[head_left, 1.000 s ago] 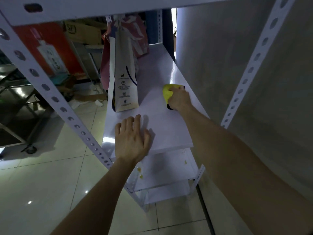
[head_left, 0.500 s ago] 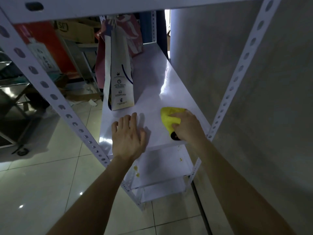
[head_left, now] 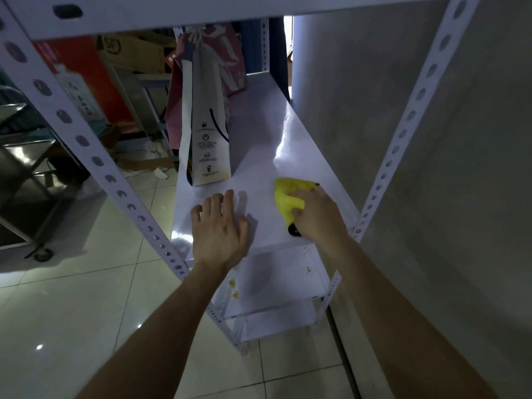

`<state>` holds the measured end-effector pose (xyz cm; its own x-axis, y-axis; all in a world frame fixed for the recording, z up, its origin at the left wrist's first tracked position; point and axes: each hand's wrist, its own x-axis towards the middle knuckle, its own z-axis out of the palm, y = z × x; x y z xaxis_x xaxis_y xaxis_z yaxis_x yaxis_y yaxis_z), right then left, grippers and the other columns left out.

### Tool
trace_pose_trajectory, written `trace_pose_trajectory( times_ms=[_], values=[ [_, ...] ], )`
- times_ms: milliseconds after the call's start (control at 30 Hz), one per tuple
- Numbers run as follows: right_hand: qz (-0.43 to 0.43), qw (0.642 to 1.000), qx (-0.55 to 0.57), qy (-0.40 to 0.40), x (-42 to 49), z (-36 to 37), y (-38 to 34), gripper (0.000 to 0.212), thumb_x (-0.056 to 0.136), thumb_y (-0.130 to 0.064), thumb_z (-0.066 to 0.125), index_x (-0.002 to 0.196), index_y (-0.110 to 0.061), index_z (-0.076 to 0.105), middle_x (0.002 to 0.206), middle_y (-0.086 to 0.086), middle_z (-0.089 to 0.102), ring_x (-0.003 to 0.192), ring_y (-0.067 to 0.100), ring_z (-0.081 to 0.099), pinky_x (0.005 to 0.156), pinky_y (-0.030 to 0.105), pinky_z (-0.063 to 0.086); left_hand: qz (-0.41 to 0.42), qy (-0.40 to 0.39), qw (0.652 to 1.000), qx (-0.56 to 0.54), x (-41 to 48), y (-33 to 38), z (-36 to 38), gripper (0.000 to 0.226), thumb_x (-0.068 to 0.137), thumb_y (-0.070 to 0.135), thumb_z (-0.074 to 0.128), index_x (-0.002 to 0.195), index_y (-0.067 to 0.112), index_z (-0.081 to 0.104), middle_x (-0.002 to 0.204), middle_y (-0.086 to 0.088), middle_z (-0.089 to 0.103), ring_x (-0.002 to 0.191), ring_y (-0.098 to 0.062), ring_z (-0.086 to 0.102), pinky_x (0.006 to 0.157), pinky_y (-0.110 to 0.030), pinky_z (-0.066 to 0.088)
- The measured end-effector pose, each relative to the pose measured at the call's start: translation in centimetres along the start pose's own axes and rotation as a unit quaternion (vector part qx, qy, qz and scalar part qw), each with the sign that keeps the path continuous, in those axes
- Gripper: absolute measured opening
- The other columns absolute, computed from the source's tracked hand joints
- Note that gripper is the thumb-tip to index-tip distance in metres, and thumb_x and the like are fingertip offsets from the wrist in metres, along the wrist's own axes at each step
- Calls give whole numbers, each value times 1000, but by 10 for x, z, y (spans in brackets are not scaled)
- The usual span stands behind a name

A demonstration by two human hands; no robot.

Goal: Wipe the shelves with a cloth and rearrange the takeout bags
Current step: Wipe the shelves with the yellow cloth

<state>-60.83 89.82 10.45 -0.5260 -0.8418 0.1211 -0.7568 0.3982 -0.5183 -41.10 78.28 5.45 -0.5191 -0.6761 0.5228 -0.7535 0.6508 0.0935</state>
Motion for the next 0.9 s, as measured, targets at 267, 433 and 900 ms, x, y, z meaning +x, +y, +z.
trace_pose_trajectory(
  times_ms=[267, 433, 900],
  values=[
    [29, 995, 93, 8, 52, -5, -2, 42, 97, -20, 66, 137, -30, 72, 151, 1, 61, 135, 26, 60, 114, 34, 45, 3, 10, 1000, -14, -1, -3, 7, 55, 97, 42, 46, 142, 10, 50, 123, -13, 56, 109, -33, 52, 95, -50, 42],
    [91, 992, 83, -1, 141, -1, -4, 47, 98, -18, 62, 143, -31, 67, 154, 6, 56, 136, 31, 58, 112, 38, 49, -5, 9, 1000, -10, -1, -3, 2, 53, 98, 44, 46, 139, 11, 50, 121, -13, 57, 107, -32, 52, 94, -49, 41],
    [4, 997, 73, 31, -38, -11, 32, 47, 90, -8, 69, 132, -26, 74, 142, 10, 65, 129, 28, 59, 103, 23, 40, -13, -47, 999, 14, 2, 6, -11, 60, 102, 47, 45, 148, 9, 47, 127, -16, 57, 113, -36, 52, 98, -52, 42]
  ],
)
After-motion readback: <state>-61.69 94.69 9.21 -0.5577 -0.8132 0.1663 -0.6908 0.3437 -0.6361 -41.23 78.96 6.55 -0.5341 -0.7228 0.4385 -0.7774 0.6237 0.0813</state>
